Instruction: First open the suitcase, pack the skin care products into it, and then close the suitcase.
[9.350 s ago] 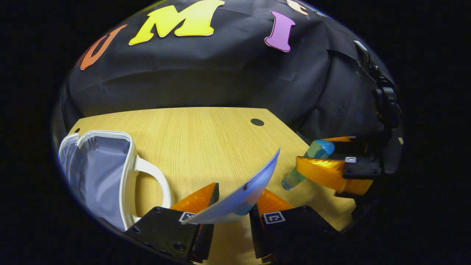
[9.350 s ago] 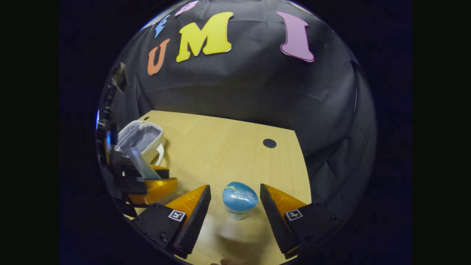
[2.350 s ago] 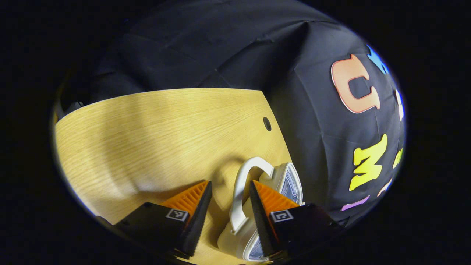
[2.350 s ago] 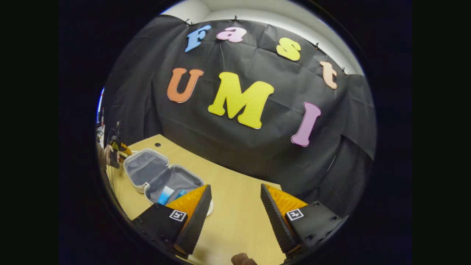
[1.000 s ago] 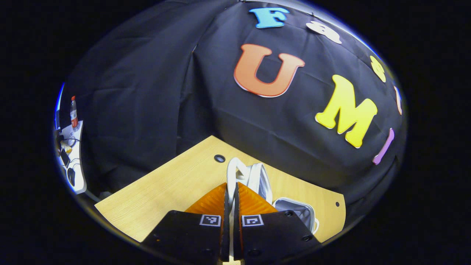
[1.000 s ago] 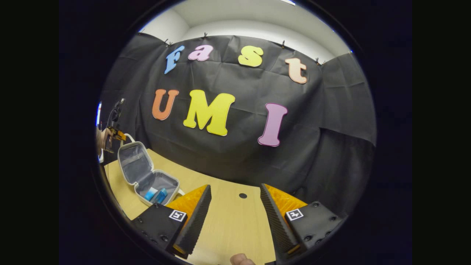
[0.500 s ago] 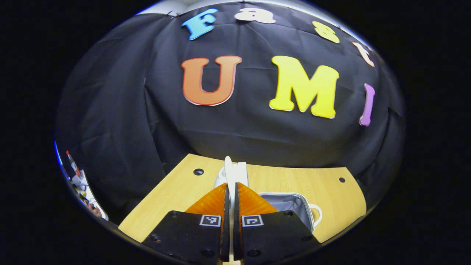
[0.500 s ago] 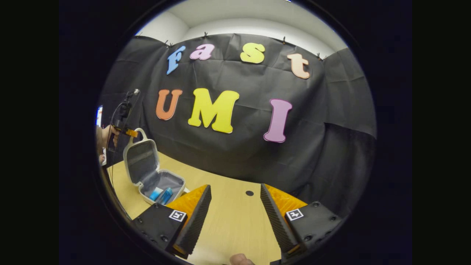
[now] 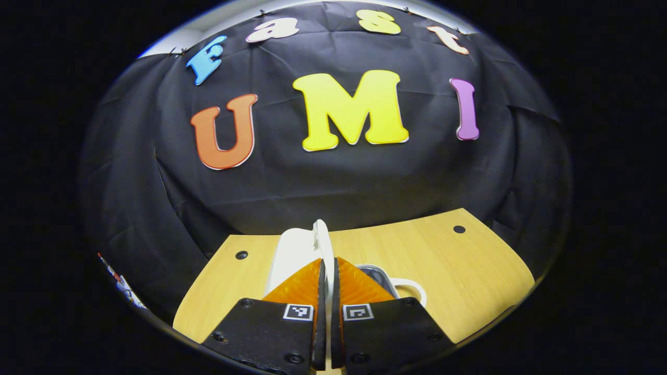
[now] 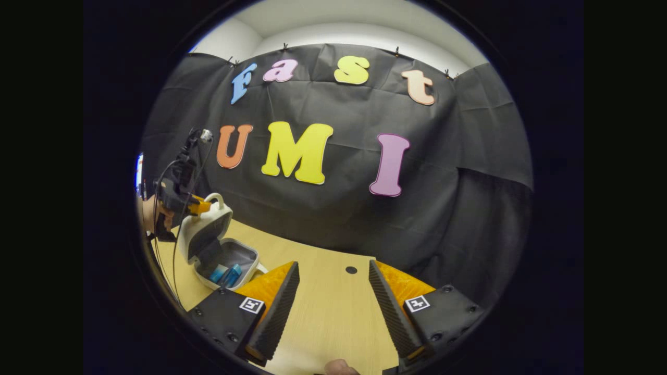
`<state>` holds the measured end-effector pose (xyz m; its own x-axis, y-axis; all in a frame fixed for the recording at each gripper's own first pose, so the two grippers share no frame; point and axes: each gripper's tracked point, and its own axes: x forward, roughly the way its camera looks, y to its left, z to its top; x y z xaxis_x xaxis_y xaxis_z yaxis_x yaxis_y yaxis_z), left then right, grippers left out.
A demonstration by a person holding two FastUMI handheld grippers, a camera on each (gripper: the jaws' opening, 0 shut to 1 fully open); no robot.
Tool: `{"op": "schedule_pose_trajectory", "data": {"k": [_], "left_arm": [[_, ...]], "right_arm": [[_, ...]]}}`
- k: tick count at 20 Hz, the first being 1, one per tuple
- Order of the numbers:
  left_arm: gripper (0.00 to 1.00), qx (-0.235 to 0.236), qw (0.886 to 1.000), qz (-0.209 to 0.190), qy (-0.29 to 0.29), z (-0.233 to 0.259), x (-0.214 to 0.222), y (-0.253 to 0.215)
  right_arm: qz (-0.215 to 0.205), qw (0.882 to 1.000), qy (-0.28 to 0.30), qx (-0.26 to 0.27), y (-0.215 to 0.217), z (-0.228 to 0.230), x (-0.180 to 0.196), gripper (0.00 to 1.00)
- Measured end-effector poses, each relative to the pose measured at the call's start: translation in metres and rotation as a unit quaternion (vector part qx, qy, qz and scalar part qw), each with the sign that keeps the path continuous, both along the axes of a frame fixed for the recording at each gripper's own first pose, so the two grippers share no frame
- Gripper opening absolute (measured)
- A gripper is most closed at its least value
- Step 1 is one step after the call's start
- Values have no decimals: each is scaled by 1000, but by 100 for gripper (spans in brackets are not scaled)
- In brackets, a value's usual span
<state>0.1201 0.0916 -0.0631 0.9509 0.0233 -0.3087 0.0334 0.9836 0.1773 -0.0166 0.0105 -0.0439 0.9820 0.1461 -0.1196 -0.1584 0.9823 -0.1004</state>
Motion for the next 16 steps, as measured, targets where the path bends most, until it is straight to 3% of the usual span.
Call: {"op": "schedule_pose_trajectory", "data": {"k": [5,9,16], "left_arm": [[7,58,993,-78,61,-58,-5,-74],[7,50,987,-98,116,-106,-21,-102],[8,64,979,-93,171,-153,-18,-116]], "right_arm": [[-5,1000,12,-8,-6,-6,1,78],[-15,1000,20,-10,-14,-12,0,80],[-43,998,43,-9,-31,-26,-4,80]]}}
